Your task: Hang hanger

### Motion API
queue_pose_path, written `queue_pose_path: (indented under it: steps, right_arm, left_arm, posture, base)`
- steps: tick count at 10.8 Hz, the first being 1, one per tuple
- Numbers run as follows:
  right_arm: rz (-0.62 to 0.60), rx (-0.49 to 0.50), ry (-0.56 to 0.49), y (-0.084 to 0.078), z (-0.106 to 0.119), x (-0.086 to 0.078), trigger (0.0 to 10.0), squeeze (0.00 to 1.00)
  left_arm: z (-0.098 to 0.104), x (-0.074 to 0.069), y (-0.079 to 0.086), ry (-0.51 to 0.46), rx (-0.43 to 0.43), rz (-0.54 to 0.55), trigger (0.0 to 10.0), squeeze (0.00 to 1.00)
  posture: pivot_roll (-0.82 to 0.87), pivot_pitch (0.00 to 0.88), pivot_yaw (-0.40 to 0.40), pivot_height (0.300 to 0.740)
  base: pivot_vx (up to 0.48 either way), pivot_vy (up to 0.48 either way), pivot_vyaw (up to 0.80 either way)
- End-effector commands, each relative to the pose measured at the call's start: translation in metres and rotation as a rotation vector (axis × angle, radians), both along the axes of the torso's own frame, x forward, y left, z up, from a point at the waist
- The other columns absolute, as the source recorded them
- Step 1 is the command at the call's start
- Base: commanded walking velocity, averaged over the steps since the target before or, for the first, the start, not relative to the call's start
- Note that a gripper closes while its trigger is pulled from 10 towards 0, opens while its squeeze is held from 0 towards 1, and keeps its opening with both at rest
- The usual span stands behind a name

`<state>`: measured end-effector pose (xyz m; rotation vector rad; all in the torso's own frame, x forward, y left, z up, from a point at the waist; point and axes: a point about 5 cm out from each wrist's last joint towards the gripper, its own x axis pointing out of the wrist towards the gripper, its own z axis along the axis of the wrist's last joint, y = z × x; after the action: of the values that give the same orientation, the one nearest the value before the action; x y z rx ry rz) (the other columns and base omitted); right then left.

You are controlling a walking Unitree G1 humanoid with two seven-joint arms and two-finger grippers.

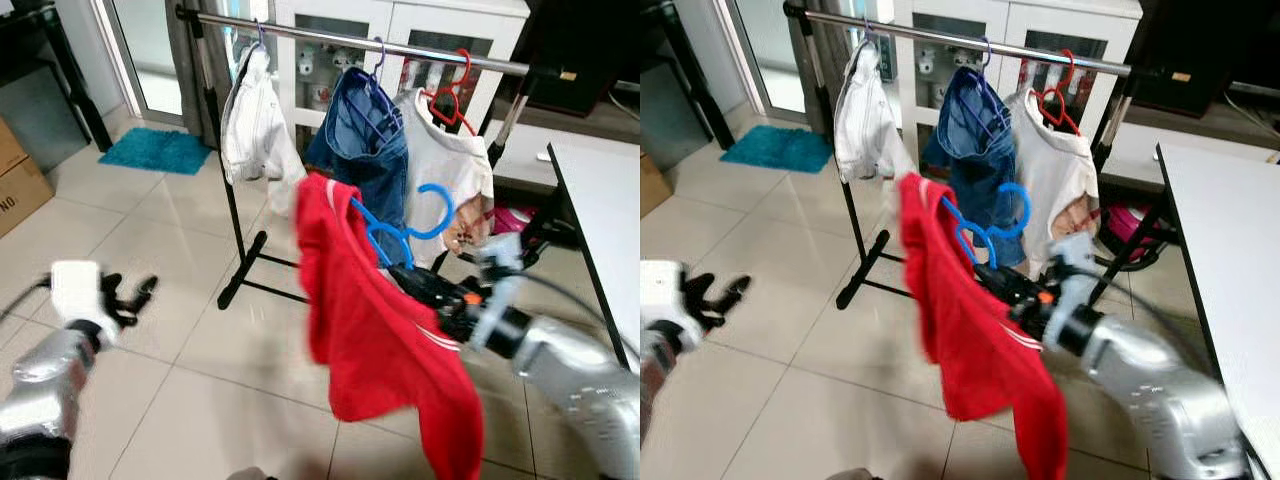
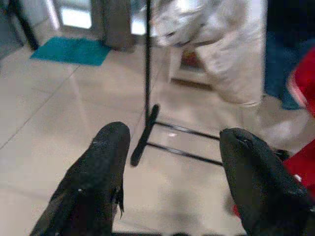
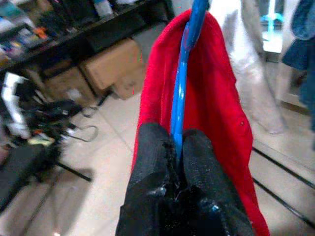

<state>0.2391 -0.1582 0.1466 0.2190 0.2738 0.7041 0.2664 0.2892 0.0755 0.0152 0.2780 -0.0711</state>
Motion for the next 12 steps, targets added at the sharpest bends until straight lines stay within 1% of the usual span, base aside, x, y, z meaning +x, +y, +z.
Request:
queue_pose_path:
  steps: [1, 2, 3, 4, 5, 6, 7, 8, 9, 10, 11, 12]
  right_arm:
    - [-0.056, -0.031, -0.044, -0.002, 0.002, 0.006, 10.0, 0.00]
    - [-0.204, -0.028, -0.004, -0.002, -0.013, 0.011, 10.0, 0.00]
    - [-0.289, -0.081, -0.009, 0.003, -0.022, 0.009, 10.0, 0.00]
    - [-0.295, -0.091, -0.012, 0.009, -0.024, 0.007, 10.0, 0.00]
    - [-0.323, -0.063, -0.008, 0.020, -0.025, 0.007, 10.0, 0.00]
    - [-0.348, -0.043, -0.021, 0.028, -0.026, 0.011, 10.0, 0.00]
    - [-0.396, -0.065, -0.041, 0.026, -0.027, 0.014, 10.0, 0.00]
    - [-0.398, -0.094, -0.063, 0.023, -0.026, 0.016, 10.0, 0.00]
    - [-0.389, -0.142, -0.081, 0.020, -0.028, 0.017, 10.0, 0.00]
    - [-0.391, -0.146, -0.087, 0.019, -0.027, 0.019, 10.0, 0.00]
    - [-0.397, -0.141, -0.090, 0.020, -0.027, 0.021, 10.0, 0.00]
    - [-0.419, -0.120, -0.101, 0.022, -0.025, 0.023, 10.0, 0.00]
  left_arm:
    - [0.012, 0.009, -0.025, -0.052, -0.006, -0.082, 10.0, 1.00]
    - [0.031, 0.011, -0.064, -0.161, 0.006, -0.187, 10.0, 0.41]
    - [0.050, 0.011, -0.088, -0.239, -0.030, -0.200, 10.0, 0.00]
    - [0.056, 0.012, -0.093, -0.253, -0.026, -0.198, 10.0, 0.00]
    - [0.058, 0.015, -0.100, -0.248, 0.070, -0.222, 10.0, 0.00]
    - [0.059, 0.013, -0.108, -0.230, 0.129, -0.297, 10.0, 0.00]
    - [0.061, 0.012, -0.108, -0.228, 0.110, -0.256, 10.0, 0.00]
    - [0.061, 0.009, -0.111, -0.214, 0.053, -0.253, 10.0, 0.00]
    - [0.057, 0.005, -0.116, -0.200, 0.029, -0.266, 10.0, 0.00]
    - [0.059, 0.003, -0.119, -0.203, 0.019, -0.297, 10.0, 0.00]
    - [0.059, 0.003, -0.117, -0.202, 0.020, -0.285, 10.0, 0.00]
    - [0.060, 0.007, -0.115, -0.208, 0.015, -0.255, 10.0, 0.00]
  posture:
    - [-0.12, 0.017, -0.004, 0.740]
    - [-0.13, 0.004, -0.005, 0.740]
    - [-0.12, 0.000, 0.003, 0.740]
    - [-0.12, 0.011, 0.022, 0.740]
    - [-0.11, 0.021, 0.031, 0.740]
    - [-0.10, 0.022, 0.032, 0.740]
    - [-0.10, 0.019, 0.023, 0.740]
    - [-0.10, 0.021, 0.018, 0.740]
    - [-0.10, 0.040, 0.023, 0.740]
    - [-0.09, 0.041, 0.012, 0.740]
    - [-0.10, 0.035, 0.006, 0.740]
    - [-0.11, 0.013, -0.004, 0.740]
  base:
    - [0.000, 0.000, 0.00]
    - [0.000, 0.000, 0.00]
    - [0.000, 0.000, 0.00]
    - [0.000, 0.000, 0.00]
    - [0.000, 0.000, 0.00]
    - [0.000, 0.000, 0.00]
    - [0.000, 0.000, 0.00]
    - [0.240, 0.000, 0.00]
    - [0.277, 0.000, 0.51]
    - [0.292, 0.000, 0.80]
    - [0.300, 0.000, 0.80]
    - [0.304, 0.000, 0.00]
